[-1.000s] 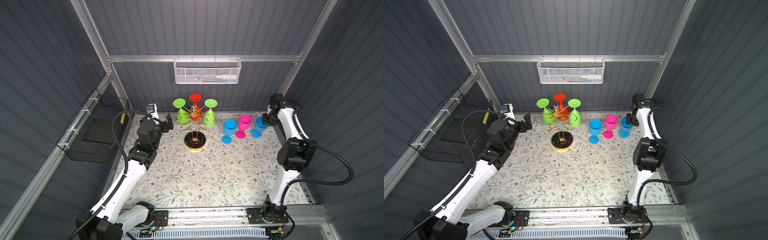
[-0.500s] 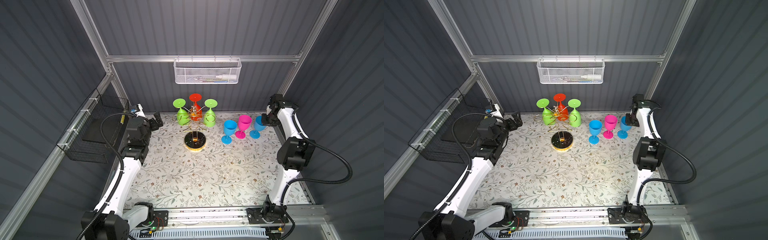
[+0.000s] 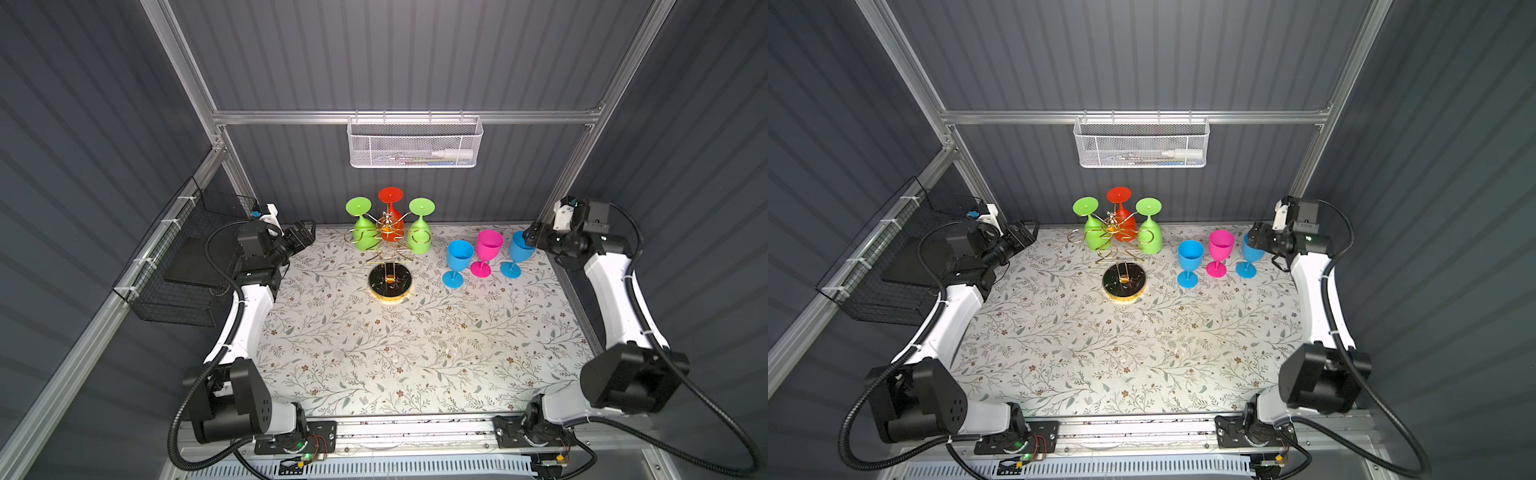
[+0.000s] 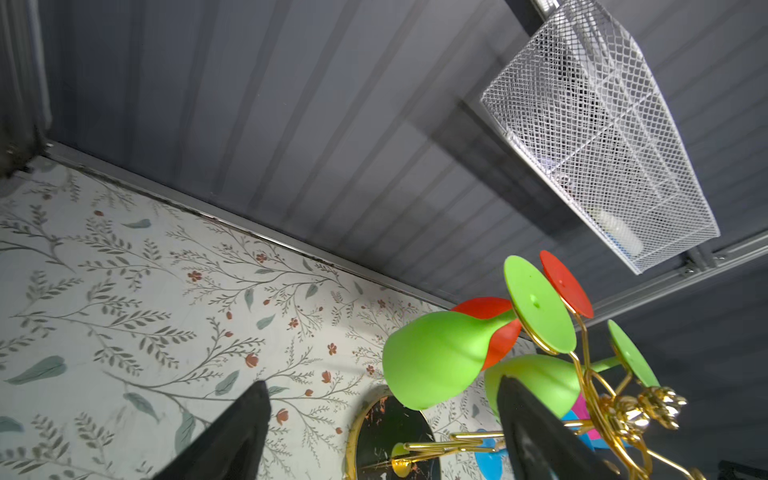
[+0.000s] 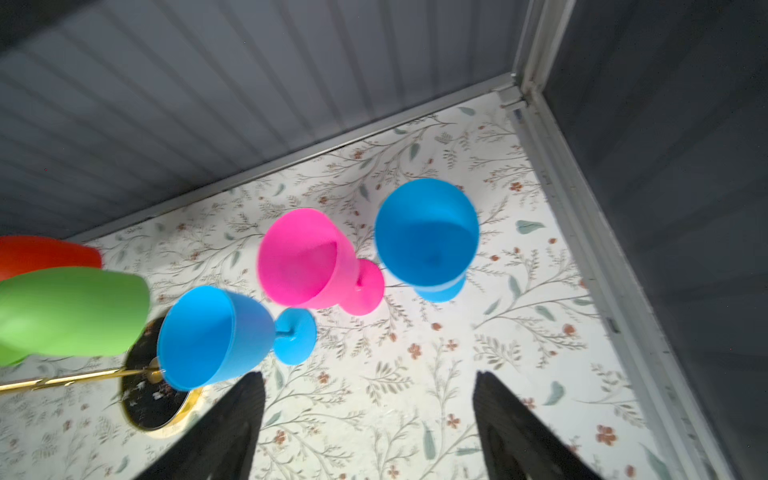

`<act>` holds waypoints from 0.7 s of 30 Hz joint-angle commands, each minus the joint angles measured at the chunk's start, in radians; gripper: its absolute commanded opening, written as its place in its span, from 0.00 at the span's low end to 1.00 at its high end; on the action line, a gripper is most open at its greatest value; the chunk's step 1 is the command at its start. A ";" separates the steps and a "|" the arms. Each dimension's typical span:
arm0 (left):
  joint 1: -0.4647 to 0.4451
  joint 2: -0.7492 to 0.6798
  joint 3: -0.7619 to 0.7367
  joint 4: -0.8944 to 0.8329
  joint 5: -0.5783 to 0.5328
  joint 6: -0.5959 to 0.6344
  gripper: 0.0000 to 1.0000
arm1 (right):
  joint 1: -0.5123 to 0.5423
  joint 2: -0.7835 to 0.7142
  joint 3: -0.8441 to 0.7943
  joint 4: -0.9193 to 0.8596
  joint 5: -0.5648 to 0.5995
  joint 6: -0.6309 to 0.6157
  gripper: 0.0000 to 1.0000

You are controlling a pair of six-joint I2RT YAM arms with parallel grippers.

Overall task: Take the wine glass off the wine glass rack
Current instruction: 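Move the left gripper to the green glass foot on the rack and close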

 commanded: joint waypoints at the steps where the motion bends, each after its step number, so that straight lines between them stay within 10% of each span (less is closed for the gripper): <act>1: 0.015 0.065 0.076 0.094 0.249 -0.093 0.84 | 0.004 -0.104 -0.166 0.232 -0.191 0.118 0.86; 8: 0.006 0.210 0.202 0.135 0.423 -0.162 0.79 | 0.036 -0.267 -0.330 0.311 -0.273 0.185 0.91; 21: -0.115 0.359 0.458 -0.113 0.361 0.012 0.78 | 0.100 -0.340 -0.364 0.306 -0.294 0.205 0.92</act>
